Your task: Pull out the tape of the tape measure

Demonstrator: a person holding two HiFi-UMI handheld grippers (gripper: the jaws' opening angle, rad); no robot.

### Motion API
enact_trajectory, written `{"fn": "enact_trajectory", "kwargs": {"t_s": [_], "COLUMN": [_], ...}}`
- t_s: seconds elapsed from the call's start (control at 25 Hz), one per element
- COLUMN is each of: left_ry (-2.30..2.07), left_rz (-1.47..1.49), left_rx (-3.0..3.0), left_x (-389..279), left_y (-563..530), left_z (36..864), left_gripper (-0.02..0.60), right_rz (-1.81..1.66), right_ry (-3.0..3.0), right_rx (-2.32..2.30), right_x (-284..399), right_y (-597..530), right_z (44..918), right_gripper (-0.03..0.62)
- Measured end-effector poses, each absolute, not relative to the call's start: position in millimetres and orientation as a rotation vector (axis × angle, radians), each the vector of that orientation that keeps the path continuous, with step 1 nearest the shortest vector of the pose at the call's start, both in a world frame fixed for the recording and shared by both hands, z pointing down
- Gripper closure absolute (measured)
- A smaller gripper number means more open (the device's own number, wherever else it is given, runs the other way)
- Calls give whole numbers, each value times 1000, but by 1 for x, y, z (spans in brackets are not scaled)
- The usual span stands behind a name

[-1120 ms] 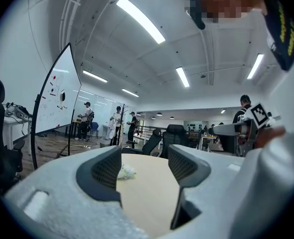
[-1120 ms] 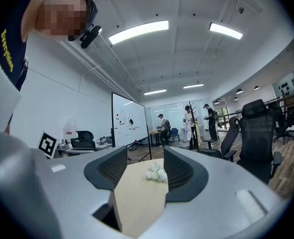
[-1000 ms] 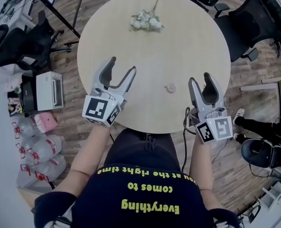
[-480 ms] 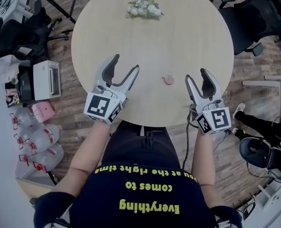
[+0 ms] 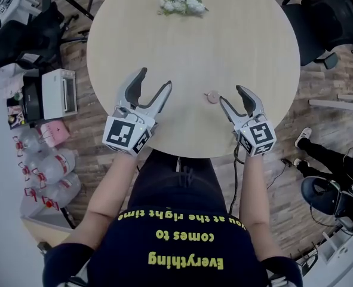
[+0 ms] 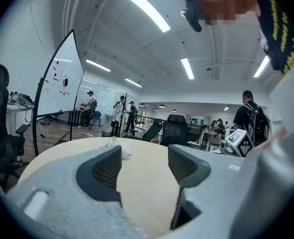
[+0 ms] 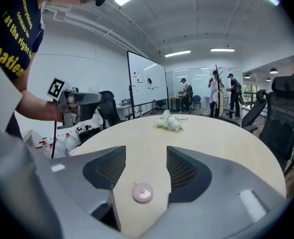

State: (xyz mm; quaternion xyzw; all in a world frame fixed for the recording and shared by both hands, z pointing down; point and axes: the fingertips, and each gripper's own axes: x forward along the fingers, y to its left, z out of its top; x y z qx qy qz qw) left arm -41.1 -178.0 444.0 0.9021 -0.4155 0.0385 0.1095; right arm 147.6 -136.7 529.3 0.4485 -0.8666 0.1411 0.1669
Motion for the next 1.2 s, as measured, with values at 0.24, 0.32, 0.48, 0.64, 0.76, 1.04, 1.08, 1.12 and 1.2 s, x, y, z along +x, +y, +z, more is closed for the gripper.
{"fn": "enact_trajectory", "kwargs": {"t_s": [0.24, 0.32, 0.48, 0.64, 0.76, 1.04, 1.08, 1.12, 1.2], "left_ry": [-1238, -1236, -1239, -1254, -1263, -1273, -1272, -1266, -1244], "left_rz": [136, 148, 159, 171, 180, 186, 186, 186, 185], "left_rx": [2619, 2611, 2602, 2597, 2592, 2578, 2579, 2582, 2594], "left_x": [-38, -36, -35, -35, -36, -39, -40, -40, -38], "left_y": [-177, -177, -180, -182, -183, -182, -182, -182, -181], "left_z": [457, 462, 466, 467, 469, 473, 473, 474, 473], "left_gripper": [291, 291, 290, 291, 291, 291, 291, 290, 290], "right_rz": [450, 468, 448, 406, 350, 295, 299, 308, 341], "right_ry": [-2421, -2403, -2338, -2282, -2247, -2228, -2228, -2229, -2244], "right_rx": [1137, 1088, 942, 826, 732, 658, 654, 653, 655], "right_x": [138, 135, 131, 133, 131, 131, 131, 132, 131], "right_y": [-136, -134, -128, -122, -119, -122, -121, -121, -121], "right_z": [580, 596, 630, 653, 664, 669, 668, 667, 663], "right_gripper": [330, 327, 330, 336, 345, 376, 376, 378, 378]}}
